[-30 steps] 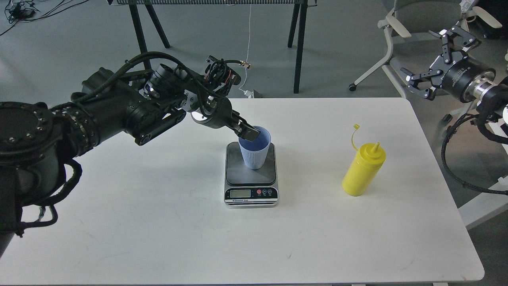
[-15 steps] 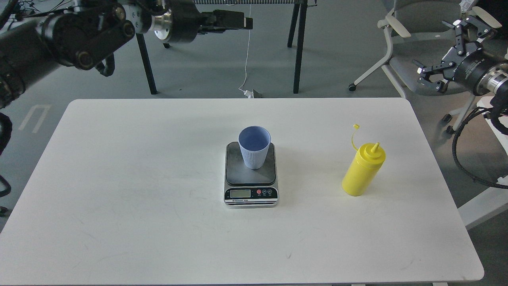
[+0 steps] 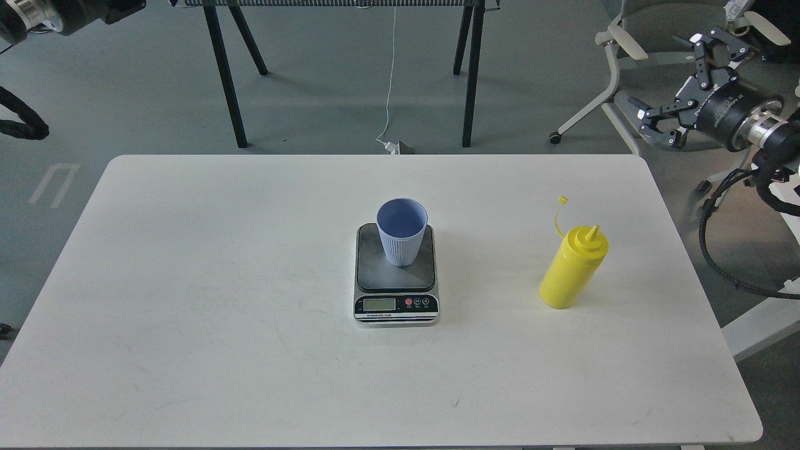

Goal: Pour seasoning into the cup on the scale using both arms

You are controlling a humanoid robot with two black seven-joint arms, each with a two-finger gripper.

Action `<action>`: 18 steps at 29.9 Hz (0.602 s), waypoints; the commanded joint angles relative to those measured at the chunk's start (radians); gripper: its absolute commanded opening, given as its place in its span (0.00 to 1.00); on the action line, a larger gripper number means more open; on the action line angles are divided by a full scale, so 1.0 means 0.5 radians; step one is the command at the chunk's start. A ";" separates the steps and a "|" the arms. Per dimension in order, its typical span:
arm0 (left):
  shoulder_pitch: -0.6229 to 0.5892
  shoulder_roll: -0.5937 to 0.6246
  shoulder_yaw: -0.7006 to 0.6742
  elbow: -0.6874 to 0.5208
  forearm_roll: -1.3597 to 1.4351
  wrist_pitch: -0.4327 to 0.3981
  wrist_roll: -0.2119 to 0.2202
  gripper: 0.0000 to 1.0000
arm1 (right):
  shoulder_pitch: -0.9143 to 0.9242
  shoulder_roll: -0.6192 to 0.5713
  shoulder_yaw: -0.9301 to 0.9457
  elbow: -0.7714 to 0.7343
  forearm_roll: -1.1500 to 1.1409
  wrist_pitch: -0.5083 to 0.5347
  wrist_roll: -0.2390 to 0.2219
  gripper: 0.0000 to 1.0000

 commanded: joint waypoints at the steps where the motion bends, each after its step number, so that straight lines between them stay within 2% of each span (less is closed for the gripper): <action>1: 0.161 -0.025 -0.139 0.001 -0.010 0.000 0.000 0.99 | 0.019 -0.058 0.018 0.116 0.011 0.000 -0.002 0.99; 3: 0.220 -0.035 -0.158 0.001 -0.010 0.000 0.000 0.99 | 0.023 -0.208 0.033 0.202 0.044 0.000 -0.005 0.99; 7: 0.269 -0.108 -0.158 0.001 -0.010 0.000 0.000 0.99 | -0.048 -0.656 0.030 0.560 0.341 0.000 -0.011 0.99; 13: 0.285 -0.139 -0.158 0.001 -0.010 0.000 0.000 0.99 | -0.568 -1.291 0.021 1.088 1.193 0.000 -0.042 0.99; 18: 0.288 -0.188 -0.158 0.001 -0.010 0.000 0.000 0.99 | -1.145 -1.381 0.018 1.236 1.655 0.000 0.004 0.99</action>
